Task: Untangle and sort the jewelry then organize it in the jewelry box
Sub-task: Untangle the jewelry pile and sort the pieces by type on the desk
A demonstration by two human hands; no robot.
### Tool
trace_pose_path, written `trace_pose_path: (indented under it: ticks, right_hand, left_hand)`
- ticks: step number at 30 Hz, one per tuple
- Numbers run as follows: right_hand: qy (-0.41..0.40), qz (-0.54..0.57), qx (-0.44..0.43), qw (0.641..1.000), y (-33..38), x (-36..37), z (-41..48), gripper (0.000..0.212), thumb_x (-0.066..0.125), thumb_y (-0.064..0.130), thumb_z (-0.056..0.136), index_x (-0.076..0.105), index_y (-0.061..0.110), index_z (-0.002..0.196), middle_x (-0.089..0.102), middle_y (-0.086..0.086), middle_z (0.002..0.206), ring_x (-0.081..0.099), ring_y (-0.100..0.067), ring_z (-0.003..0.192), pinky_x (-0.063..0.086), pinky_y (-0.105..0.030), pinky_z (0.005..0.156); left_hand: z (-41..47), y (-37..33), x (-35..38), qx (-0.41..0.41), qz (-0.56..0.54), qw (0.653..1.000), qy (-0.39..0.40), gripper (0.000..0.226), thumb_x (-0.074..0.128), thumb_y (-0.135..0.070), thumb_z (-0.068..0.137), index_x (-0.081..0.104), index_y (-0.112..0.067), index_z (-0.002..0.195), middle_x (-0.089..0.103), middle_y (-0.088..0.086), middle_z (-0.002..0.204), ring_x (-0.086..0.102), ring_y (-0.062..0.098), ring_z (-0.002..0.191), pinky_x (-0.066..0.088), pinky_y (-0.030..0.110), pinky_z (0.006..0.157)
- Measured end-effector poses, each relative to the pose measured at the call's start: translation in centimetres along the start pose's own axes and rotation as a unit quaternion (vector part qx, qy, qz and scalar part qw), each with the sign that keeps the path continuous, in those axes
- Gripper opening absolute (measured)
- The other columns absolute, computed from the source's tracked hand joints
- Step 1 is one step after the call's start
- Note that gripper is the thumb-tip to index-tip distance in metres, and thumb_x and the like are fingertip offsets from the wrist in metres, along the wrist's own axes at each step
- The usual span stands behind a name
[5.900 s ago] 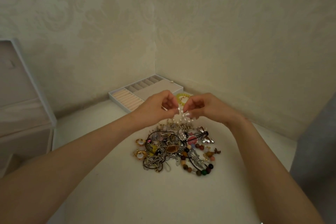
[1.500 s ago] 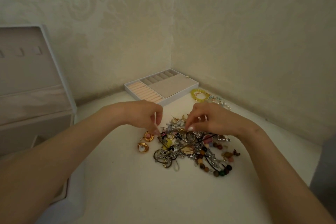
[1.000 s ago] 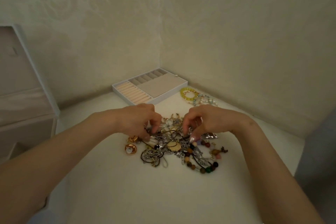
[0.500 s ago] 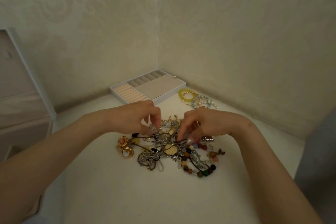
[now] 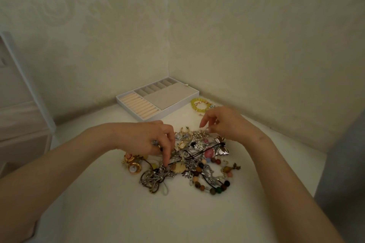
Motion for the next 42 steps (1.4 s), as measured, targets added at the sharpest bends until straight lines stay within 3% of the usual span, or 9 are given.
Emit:
trace_pose_path:
  ticks: [3,6,15,19,22,27,32,38,42]
  right_hand:
    - [0.024,0.032,0.008,0.999,-0.1,0.0,-0.1,0.025,0.067,-0.001,0.083,0.067,0.023,0.086,0.064,0.002,0.081,0.066,-0.017,0.075,0.049,-0.02,0.061]
    - [0.039,0.043,0.002,0.998,0.2,0.2,-0.2,0.022,0.072,0.001,0.079,0.067,0.021,0.088,0.066,-0.002,0.083,0.068,-0.021,0.077,0.053,-0.028,0.068]
    - [0.009,-0.004,-0.011,1.0,0.6,0.4,-0.1,0.018,0.073,0.014,0.078,0.065,0.027,0.069,0.061,0.015,0.071,0.058,-0.003,0.069,0.051,-0.027,0.069]
    - [-0.022,0.072,-0.021,0.997,0.9,-0.4,-0.4,0.016,0.072,0.012,0.08,0.065,0.024,0.071,0.062,0.013,0.072,0.057,0.0,0.067,0.047,-0.018,0.064]
    - [-0.051,0.186,-0.022,0.981,1.0,-0.8,-0.6,0.013,0.07,0.007,0.081,0.064,0.016,0.074,0.066,0.005,0.071,0.062,-0.007,0.067,0.053,-0.025,0.066]
    - [-0.076,0.266,-0.016,0.961,0.9,-1.0,-0.5,0.014,0.066,-0.004,0.083,0.059,0.008,0.078,0.067,-0.004,0.068,0.067,-0.01,0.06,0.056,-0.023,0.06]
    - [-0.059,0.236,-0.013,0.97,0.7,-0.5,-0.2,0.014,0.065,-0.005,0.083,0.059,0.008,0.078,0.066,-0.005,0.069,0.066,-0.009,0.058,0.056,-0.023,0.061]
    - [-0.005,0.178,-0.025,0.984,0.5,0.2,0.1,0.019,0.067,-0.003,0.082,0.063,0.015,0.075,0.066,-0.002,0.07,0.063,-0.007,0.06,0.052,-0.021,0.059]
    - [-0.011,0.109,-0.045,0.993,0.4,0.0,0.0,0.018,0.074,0.007,0.078,0.068,0.024,0.079,0.066,0.007,0.079,0.058,-0.004,0.07,0.049,-0.024,0.069]
  left_hand:
    - [-0.1,0.4,0.2,-0.018,0.006,1.0,0.006,0.042,0.051,-0.005,0.084,0.073,-0.038,0.072,0.046,-0.028,0.103,0.038,-0.011,0.1,0.035,0.015,0.087]
    - [0.0,0.4,0.2,-0.028,-0.028,0.999,-0.033,0.046,0.05,-0.006,0.082,0.069,-0.044,0.065,0.051,-0.026,0.098,0.047,-0.006,0.096,0.037,0.015,0.08]
    - [0.2,0.1,-0.6,-0.109,-0.035,0.96,-0.257,0.028,0.052,0.0,0.089,0.062,-0.026,0.087,0.062,-0.007,0.097,0.052,-0.001,0.08,0.04,0.008,0.066]
    - [0.2,0.4,-0.9,-0.128,-0.064,0.937,-0.319,0.024,0.053,-0.004,0.091,0.061,-0.026,0.09,0.062,-0.011,0.097,0.053,0.0,0.086,0.04,0.007,0.066]
    - [0.2,1.0,-0.9,-0.16,-0.073,0.924,-0.34,0.019,0.054,-0.005,0.09,0.061,-0.022,0.092,0.061,-0.011,0.097,0.053,0.0,0.084,0.04,0.008,0.066]
    - [0.2,0.9,-0.6,-0.119,-0.092,0.958,-0.245,0.029,0.058,-0.006,0.089,0.06,-0.035,0.084,0.059,-0.016,0.096,0.054,-0.004,0.087,0.042,0.017,0.073]
    - [0.0,0.5,-0.5,-0.096,-0.031,0.99,-0.1,0.042,0.053,0.003,0.086,0.066,-0.036,0.078,0.051,-0.01,0.107,0.044,-0.002,0.104,0.036,0.009,0.08]
    - [-1.0,1.4,-1.7,-0.15,0.05,0.984,-0.087,0.063,0.039,0.017,0.075,0.058,-0.037,0.049,0.051,-0.015,0.099,0.04,-0.002,0.096,0.029,0.005,0.078]
    - [-1.1,1.3,-1.9,-0.174,0.09,0.973,-0.121,0.05,0.045,0.013,0.075,0.055,-0.025,0.046,0.063,-0.001,0.095,0.051,0.01,0.097,0.041,0.024,0.084]
Point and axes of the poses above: each hand's wrist, its own z-axis towards the middle knuckle, its own x-axis out of the palm, y = z × x, the point moved 2 cm from there along z, towards the middle knuckle
